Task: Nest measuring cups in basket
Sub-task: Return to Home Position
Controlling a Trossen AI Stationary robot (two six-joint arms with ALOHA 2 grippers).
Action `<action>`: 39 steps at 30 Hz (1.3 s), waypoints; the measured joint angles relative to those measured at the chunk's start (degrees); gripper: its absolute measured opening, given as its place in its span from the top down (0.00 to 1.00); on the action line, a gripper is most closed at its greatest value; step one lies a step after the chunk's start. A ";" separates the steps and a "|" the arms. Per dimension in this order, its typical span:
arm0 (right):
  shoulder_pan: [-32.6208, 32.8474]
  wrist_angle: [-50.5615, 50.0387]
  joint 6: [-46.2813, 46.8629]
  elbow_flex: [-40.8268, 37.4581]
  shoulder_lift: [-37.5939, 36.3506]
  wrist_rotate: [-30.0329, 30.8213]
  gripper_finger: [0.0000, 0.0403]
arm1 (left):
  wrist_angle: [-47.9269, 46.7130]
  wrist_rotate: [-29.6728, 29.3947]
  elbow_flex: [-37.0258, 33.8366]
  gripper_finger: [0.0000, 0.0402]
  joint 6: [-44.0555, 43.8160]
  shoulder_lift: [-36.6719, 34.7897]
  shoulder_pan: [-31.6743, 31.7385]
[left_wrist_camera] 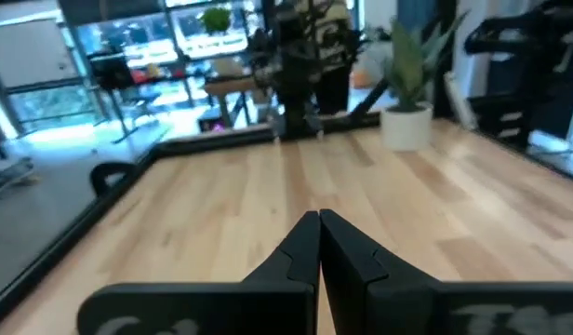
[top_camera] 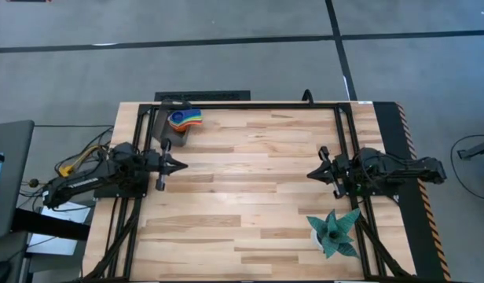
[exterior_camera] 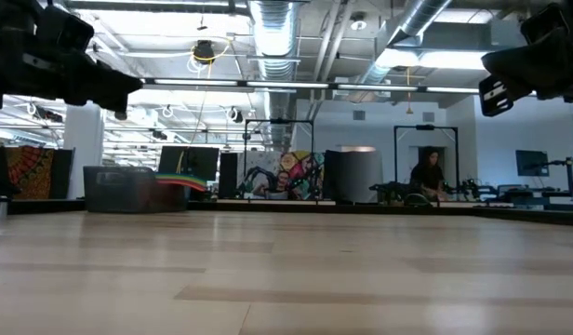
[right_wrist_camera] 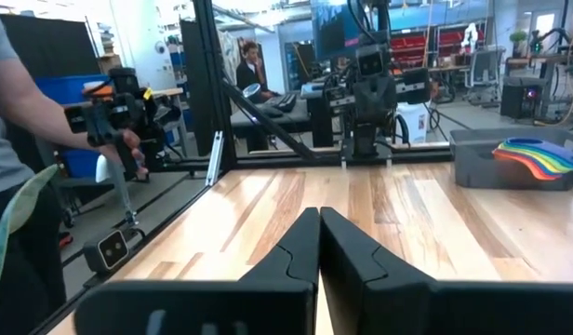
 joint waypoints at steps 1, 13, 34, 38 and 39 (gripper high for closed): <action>0.00 -0.02 0.00 0.00 0.01 0.00 0.92 | -0.25 -0.89 0.00 1.00 0.61 0.00 0.00; 0.00 -0.12 0.00 -0.01 0.03 -0.01 0.90 | -3.21 -13.98 -0.07 1.00 -9.80 0.03 0.00; 0.00 -0.23 0.00 -0.02 0.03 -0.01 0.93 | -3.93 -19.50 -0.17 1.00 -9.61 -0.01 0.00; 0.00 -0.25 0.00 -0.02 0.03 -0.01 0.92 | -3.93 -19.48 -0.20 1.00 -9.61 -0.01 0.00; 0.00 -0.25 0.00 -0.02 0.03 -0.01 0.92 | -3.93 -19.48 -0.20 1.00 -9.61 -0.01 0.00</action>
